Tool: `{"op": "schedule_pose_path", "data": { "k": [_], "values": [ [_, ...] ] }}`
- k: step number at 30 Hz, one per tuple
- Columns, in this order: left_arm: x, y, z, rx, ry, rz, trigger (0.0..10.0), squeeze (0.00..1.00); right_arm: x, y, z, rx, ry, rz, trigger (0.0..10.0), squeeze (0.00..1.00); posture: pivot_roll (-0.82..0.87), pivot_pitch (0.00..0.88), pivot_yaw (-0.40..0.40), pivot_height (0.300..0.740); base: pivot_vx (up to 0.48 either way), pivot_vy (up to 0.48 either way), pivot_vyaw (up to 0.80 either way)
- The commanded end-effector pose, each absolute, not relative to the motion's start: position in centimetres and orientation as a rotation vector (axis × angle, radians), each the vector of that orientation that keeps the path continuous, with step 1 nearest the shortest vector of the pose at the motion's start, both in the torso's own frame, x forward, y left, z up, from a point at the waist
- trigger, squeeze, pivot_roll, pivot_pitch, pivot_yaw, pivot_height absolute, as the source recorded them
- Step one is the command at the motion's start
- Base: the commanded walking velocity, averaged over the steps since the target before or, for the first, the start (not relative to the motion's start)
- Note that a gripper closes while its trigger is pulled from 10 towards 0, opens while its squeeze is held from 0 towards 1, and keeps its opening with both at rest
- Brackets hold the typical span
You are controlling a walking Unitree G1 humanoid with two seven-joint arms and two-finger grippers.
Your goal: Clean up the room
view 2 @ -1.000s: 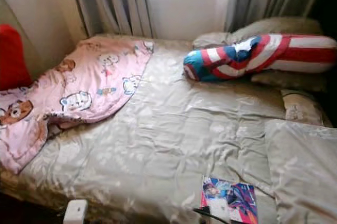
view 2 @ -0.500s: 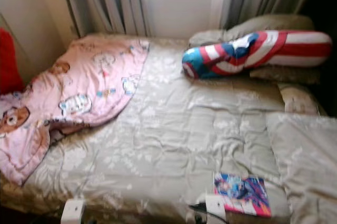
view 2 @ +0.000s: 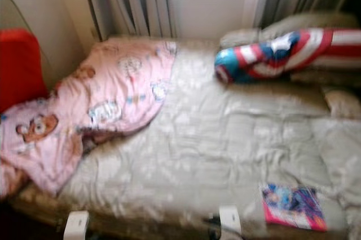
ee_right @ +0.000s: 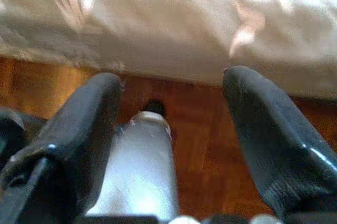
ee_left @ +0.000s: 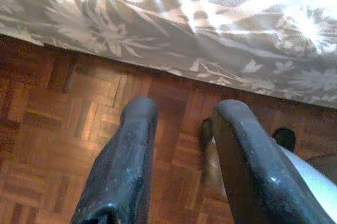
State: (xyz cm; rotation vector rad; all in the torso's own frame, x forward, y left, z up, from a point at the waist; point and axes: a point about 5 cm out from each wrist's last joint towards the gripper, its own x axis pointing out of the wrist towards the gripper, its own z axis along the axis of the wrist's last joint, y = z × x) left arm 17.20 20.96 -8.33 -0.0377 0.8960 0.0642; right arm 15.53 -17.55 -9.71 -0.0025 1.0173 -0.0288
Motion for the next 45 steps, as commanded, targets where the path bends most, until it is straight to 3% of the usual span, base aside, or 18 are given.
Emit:
{"op": "schedule_pose_path", "data": {
  "k": [1, 15, 30, 45],
  "values": [
    [17.0, 21.7, -8.3, -0.019, 0.911, 0.079, 10.0, 0.0, 16.1, -16.8, -9.5, 0.011, 1.003, -0.01, 10.0, 0.0, 0.0, 0.0, 0.02, 0.74, 0.0, 0.334, 0.0],
    [17.0, 21.7, -8.3, -0.023, 0.909, 0.082, 10.0, 0.0, 16.0, -16.5, -9.6, 0.01, 1.013, 0.007, 10.0, 0.0, 0.01, 0.0, 0.017, 0.74, 0.0, 0.331, 0.0],
    [17.0, 21.7, -8.3, -0.028, 0.909, 0.086, 10.0, 0.0, 15.5, -18.3, -9.7, -0.001, 1.032, -0.001, 10.0, 0.0, 0.01, 0.0, 0.016, 0.74, 0.0, 0.332, 0.0],
    [17.1, 21.6, -8.3, -0.024, 0.908, 0.081, 10.0, 0.0, 15.1, -17.3, -9.9, -0.01, 1.045, 0.026, 10.0, 0.0, 0.01, 0.0, 0.019, 0.74, 0.0, 0.331, 0.0]
  ]
}}
